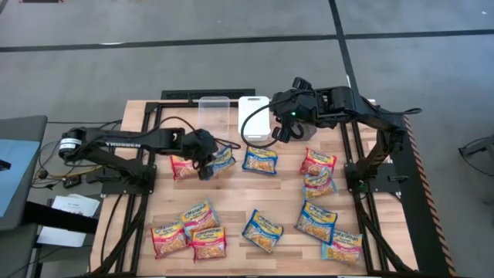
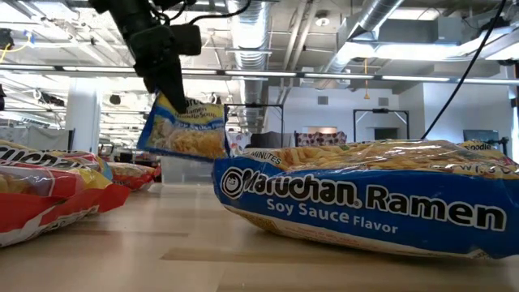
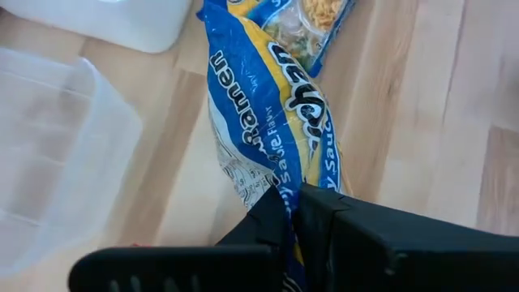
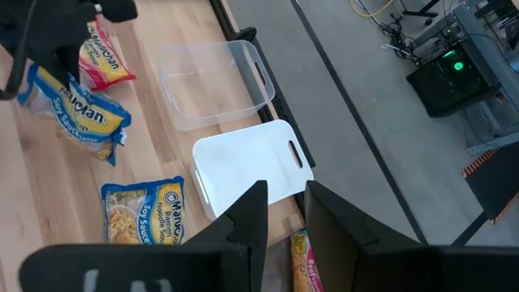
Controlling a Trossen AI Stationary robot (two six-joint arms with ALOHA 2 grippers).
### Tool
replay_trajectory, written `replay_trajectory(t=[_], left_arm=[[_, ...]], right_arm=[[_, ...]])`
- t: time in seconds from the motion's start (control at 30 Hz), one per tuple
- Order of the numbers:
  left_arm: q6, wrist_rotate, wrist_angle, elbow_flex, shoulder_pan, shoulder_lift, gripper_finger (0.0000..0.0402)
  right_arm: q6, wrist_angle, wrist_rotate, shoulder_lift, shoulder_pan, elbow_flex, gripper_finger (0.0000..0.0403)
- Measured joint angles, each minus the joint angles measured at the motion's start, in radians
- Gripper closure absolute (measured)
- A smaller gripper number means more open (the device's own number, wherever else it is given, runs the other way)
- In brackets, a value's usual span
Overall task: Sort Maruchan noodles
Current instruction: Put the blue noodle pack into the transparent bin
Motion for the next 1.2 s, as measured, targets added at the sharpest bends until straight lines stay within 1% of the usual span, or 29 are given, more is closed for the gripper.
replay_trajectory(t=[0.27,0.47,0.57,0.7,0.93,1.07,1.2], left_arm=[[0.136,-0.023,-0.106,0.107,0.083,0.000,0.0401],[0.269,-0.021,-0.117,0.151,0.216,-0.001,0.0401],[0.349,-0.001,-0.114,0.163,0.294,-0.001,0.0401],[0.438,0.012,-0.069,0.164,0.401,-0.001,0.0401],[0.683,0.036,0.095,0.164,0.572,0.027,0.0401],[0.784,0.071,0.133,0.165,0.636,0.074,0.0401],[0.824,0.091,0.179,0.165,0.674,0.144,0.0401]], right_arm=[[0.000,0.000,0.000,0.000,0.000,0.000,0.0294],[-0.002,0.000,0.000,0.000,0.000,0.000,0.0294],[-0.002,0.000,0.000,0.000,0.000,0.000,0.0294],[-0.002,0.000,0.000,0.000,0.000,0.000,0.0294],[-0.002,0.000,0.000,0.000,0.000,0.000,0.0294],[-0.002,0.000,0.000,0.000,0.000,0.000,0.0294],[-0.001,0.000,0.000,0.000,0.000,0.000,0.0294]])
